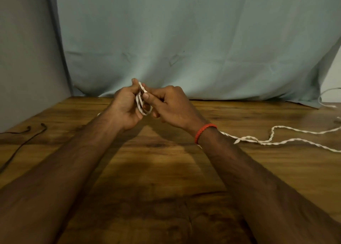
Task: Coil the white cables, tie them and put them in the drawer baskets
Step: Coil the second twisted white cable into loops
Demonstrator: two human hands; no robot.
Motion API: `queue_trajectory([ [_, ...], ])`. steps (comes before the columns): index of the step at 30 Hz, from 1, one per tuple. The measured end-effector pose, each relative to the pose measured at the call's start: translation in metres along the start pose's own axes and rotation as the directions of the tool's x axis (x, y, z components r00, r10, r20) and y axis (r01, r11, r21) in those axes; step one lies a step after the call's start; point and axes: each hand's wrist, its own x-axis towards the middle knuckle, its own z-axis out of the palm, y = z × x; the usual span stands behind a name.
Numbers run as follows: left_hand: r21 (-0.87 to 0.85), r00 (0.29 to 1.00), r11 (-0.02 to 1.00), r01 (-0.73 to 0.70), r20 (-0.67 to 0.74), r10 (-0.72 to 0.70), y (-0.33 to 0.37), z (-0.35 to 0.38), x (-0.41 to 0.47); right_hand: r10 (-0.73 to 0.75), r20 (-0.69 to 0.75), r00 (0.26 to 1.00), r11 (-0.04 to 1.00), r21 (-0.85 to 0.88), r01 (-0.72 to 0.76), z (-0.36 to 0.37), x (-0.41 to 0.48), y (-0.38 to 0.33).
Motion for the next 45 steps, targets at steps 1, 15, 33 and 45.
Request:
queue_trajectory([
  [1,-0.026,1.000,1.000,0.008,0.010,-0.008,0.002,-0.001,0.000,-0.004,0.001,1.000,1.000,0.021,0.004,0.000,-0.001,0.000],
  [15,-0.211,0.960,0.976,-0.050,0.260,0.106,0.012,0.001,-0.007,0.100,0.275,0.956,0.988,0.088,-0.129,0.011,-0.002,0.008],
  [33,-0.170,0.694,0.960,0.221,0.719,-0.032,0.044,-0.034,-0.007,0.377,0.524,0.764,0.516,0.566,-0.643,-0.081,-0.018,0.071],
  [45,0.468,0.936,0.876,-0.118,0.348,-0.060,0.011,0.001,-0.016,0.468,-0.150,0.871,0.866,0.275,-0.417,-0.044,0.012,0.018],
])
